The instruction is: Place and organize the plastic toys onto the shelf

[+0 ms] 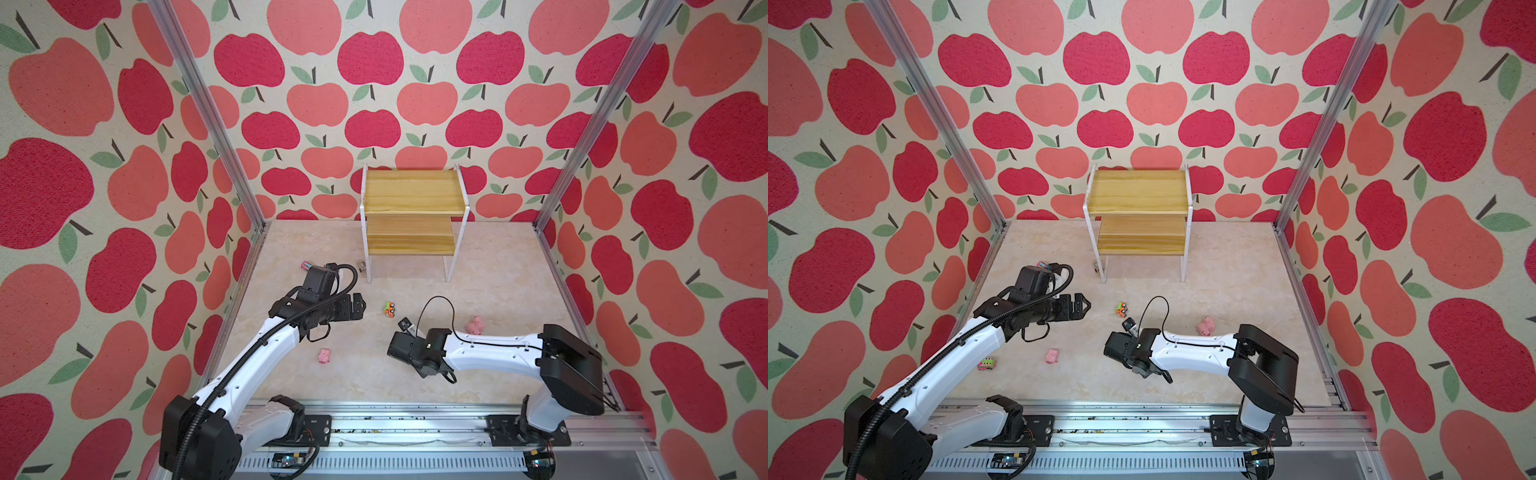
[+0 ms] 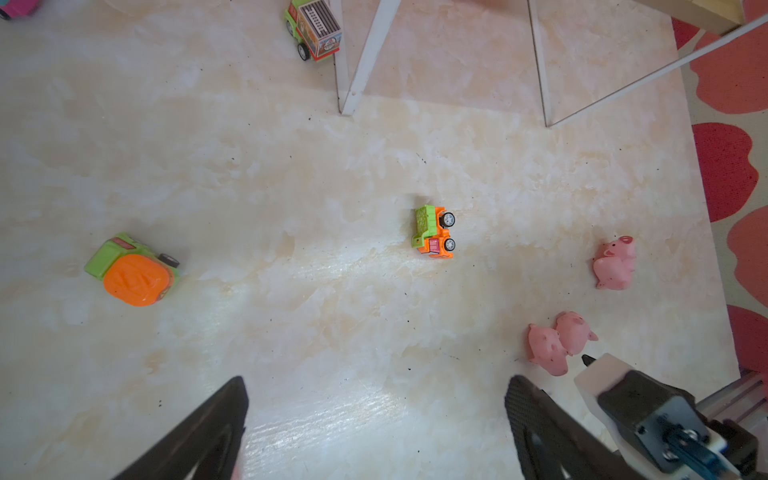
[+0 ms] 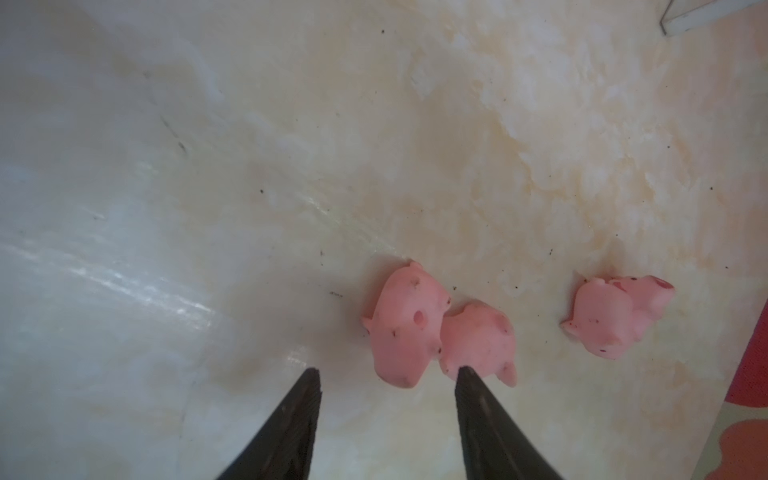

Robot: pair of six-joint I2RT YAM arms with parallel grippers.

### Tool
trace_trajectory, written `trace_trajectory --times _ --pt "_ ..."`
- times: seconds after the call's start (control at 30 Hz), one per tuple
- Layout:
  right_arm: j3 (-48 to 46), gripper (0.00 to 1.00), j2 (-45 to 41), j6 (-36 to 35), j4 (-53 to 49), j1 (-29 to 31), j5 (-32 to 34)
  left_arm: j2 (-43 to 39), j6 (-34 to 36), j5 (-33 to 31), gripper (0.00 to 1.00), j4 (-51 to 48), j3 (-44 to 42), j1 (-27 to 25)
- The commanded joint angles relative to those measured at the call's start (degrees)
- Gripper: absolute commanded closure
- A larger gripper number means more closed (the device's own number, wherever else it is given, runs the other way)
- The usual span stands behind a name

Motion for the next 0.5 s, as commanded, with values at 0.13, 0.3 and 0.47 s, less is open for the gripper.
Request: trace_trajectory --times 0.13,0.3,0.47 --pt "2.6 0.69 5.3 2.4 -2.5 -0.8 1.7 -0.8 1.2 -2.1 0.01 -1.9 3.5 -0.4" --pt "3.8 0.87 2.6 -1.1 0.1 -1.3 1.7 -0.6 5.5 -3.1 0.01 -5.0 7.6 -0.5" --pt "-0.2 0.89 -6.4 -3.8 13.1 -3.5 -7.5 -0.7 9.2 -3.3 0.01 -5.3 9.3 -0.5"
